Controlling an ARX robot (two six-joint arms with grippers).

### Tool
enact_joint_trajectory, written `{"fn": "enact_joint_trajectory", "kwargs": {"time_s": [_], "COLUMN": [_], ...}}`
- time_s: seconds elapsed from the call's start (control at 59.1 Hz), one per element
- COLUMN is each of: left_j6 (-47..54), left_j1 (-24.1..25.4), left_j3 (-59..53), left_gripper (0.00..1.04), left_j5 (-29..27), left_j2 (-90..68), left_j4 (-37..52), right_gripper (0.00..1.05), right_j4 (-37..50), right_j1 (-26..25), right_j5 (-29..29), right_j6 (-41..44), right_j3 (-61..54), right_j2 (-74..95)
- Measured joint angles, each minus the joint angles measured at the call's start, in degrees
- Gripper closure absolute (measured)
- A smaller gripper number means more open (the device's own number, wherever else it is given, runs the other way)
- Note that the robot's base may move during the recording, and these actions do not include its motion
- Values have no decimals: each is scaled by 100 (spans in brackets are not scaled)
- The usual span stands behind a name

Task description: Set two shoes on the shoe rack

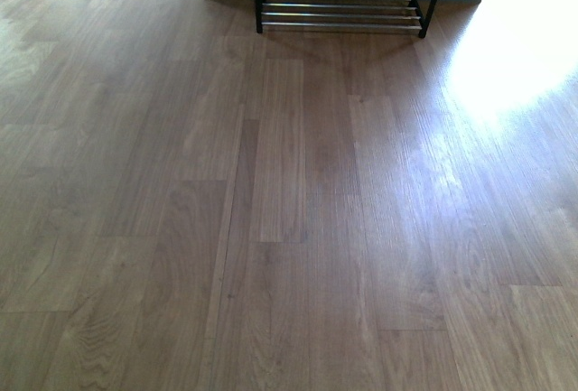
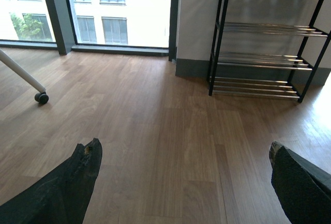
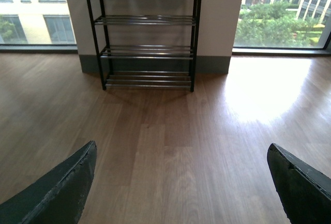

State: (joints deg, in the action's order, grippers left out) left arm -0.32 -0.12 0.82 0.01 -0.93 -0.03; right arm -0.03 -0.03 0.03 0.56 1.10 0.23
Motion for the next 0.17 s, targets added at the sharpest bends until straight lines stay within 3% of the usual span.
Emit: {"fn": "enact_joint_trajectory", "kwargs": {"time_s": [0.169], "left_j6": [0], "left_j1": [0], "left_j3": [0], "left_gripper": [9], "left_j5": [0], "left_j2": [0], "left_j4": [0], "right_gripper": [9], "right_j4": [0], "right_j1": [0], "right_j5": [0], "right_j6": [0], "right_j3": [0], "right_j2": [0]}}
